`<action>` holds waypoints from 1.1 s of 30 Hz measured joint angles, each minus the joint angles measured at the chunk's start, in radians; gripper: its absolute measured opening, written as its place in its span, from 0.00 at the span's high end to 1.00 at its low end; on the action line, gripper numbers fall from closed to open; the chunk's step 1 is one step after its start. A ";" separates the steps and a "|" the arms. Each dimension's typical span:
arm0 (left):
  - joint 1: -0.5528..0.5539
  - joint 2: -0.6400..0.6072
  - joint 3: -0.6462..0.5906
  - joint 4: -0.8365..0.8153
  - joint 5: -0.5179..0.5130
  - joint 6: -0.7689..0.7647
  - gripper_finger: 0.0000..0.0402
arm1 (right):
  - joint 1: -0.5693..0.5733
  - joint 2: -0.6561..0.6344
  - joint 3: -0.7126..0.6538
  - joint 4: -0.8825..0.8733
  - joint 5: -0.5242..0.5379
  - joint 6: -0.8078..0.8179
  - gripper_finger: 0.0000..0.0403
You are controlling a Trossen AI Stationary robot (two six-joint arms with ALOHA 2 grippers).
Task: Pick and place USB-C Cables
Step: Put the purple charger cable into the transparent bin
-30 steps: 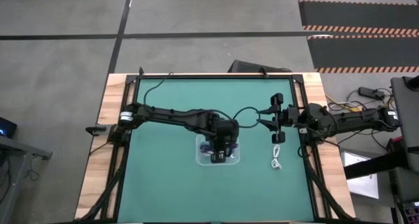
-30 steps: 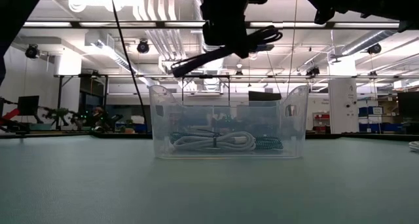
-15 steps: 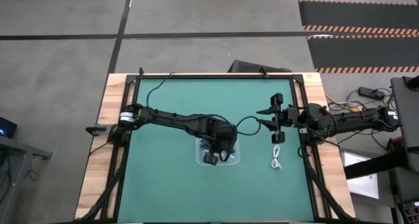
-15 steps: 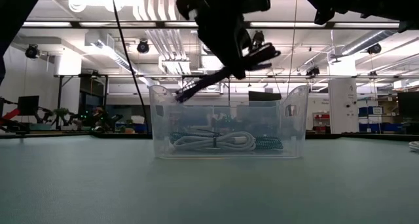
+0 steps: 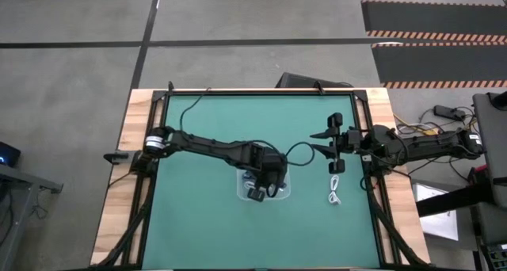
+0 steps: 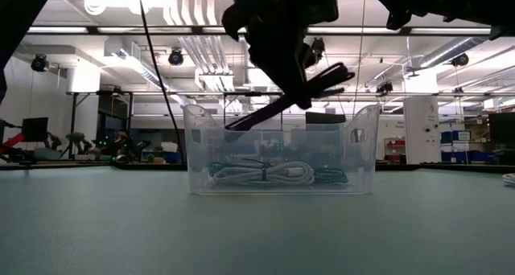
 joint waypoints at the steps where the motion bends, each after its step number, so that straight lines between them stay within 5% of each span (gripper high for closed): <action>1: 0.001 0.000 -0.010 0.004 0.000 0.000 0.93 | 0.000 0.000 0.000 -0.001 0.000 0.000 0.71; 33: 0.008 0.001 -0.120 0.141 0.001 -0.037 0.87 | 0.000 0.000 0.001 0.000 -0.001 -0.003 0.71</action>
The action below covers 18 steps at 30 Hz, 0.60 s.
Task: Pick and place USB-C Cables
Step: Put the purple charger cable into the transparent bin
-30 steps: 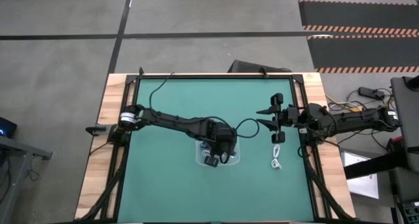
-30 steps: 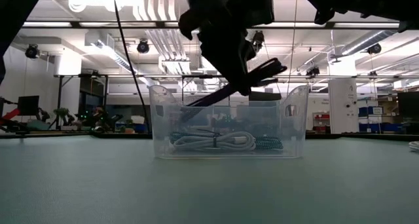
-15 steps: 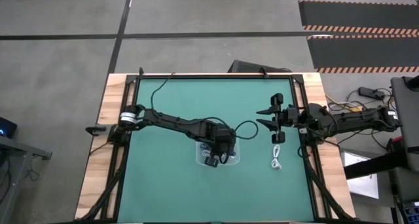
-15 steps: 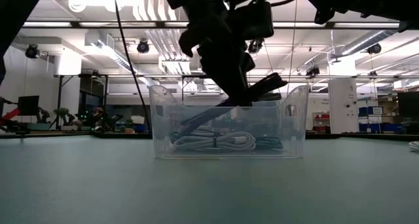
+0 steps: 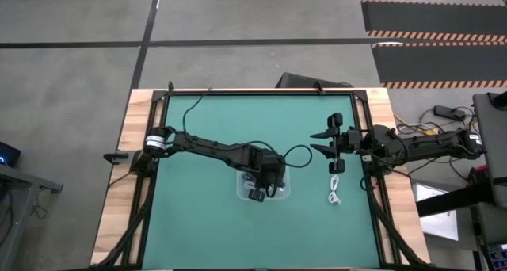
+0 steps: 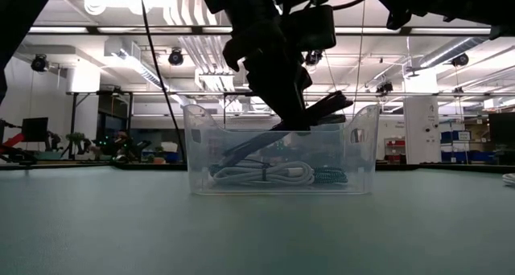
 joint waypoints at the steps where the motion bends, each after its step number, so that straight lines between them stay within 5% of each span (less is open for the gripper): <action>1: 0.000 0.000 0.000 0.000 0.000 0.000 0.87 | 0.000 0.000 0.000 0.000 0.000 0.000 0.71; 18: 0.000 0.000 0.000 0.000 0.000 -0.002 0.86 | 0.000 0.000 0.000 0.000 -0.001 -0.001 0.71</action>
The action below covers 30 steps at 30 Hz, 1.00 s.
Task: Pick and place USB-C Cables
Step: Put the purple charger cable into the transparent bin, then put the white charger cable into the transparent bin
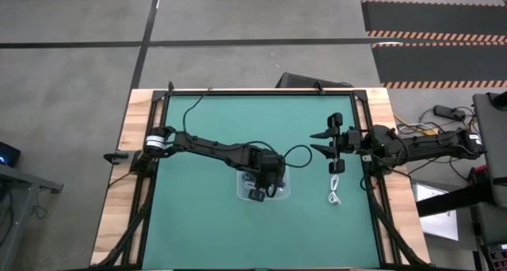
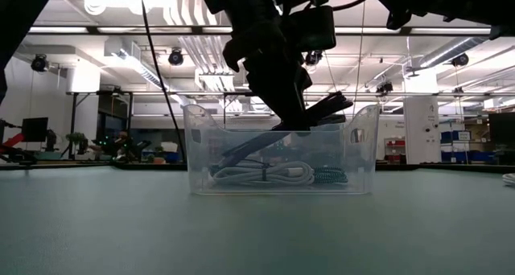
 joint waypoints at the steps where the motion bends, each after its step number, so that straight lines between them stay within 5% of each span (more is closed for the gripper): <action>1: 0.000 0.000 0.000 0.000 0.000 0.000 0.86 | 0.000 0.000 0.000 0.000 0.000 0.000 0.71; 19: 0.000 0.000 0.000 0.000 0.000 -0.002 0.86 | 0.000 0.000 0.000 -0.008 0.000 -0.004 0.72; 30: 0.000 0.000 0.000 0.000 0.000 -0.026 0.68 | 0.000 0.000 0.000 -0.008 0.000 -0.004 0.69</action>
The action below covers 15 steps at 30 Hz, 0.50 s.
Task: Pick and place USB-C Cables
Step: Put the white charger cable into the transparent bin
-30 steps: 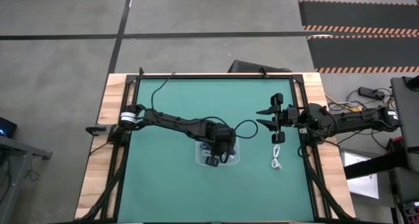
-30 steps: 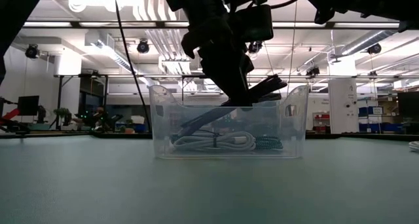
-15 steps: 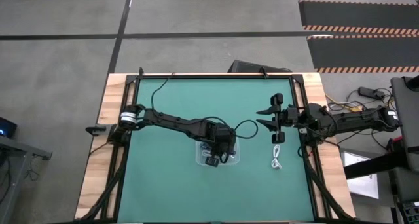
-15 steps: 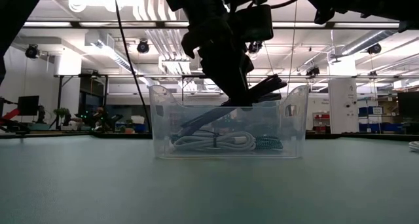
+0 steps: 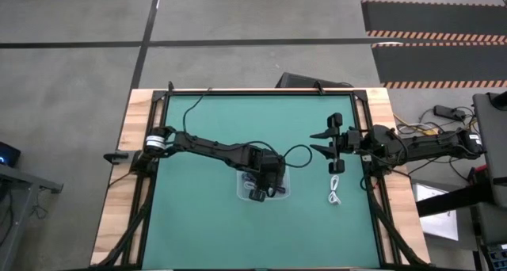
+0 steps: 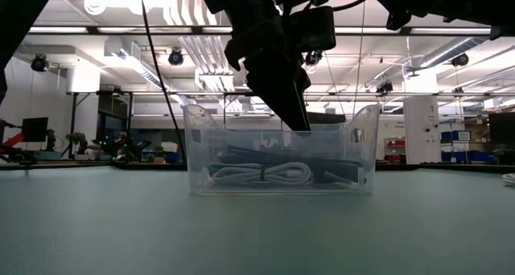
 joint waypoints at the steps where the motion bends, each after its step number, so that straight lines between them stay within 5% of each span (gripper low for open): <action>1: 0.000 0.000 0.000 0.000 0.000 0.000 0.67 | 0.000 0.000 0.000 0.000 0.000 0.000 0.69; 15: -0.003 -0.052 0.002 -0.009 -0.001 0.001 0.64 | 0.000 0.000 0.000 -0.013 0.000 0.012 0.70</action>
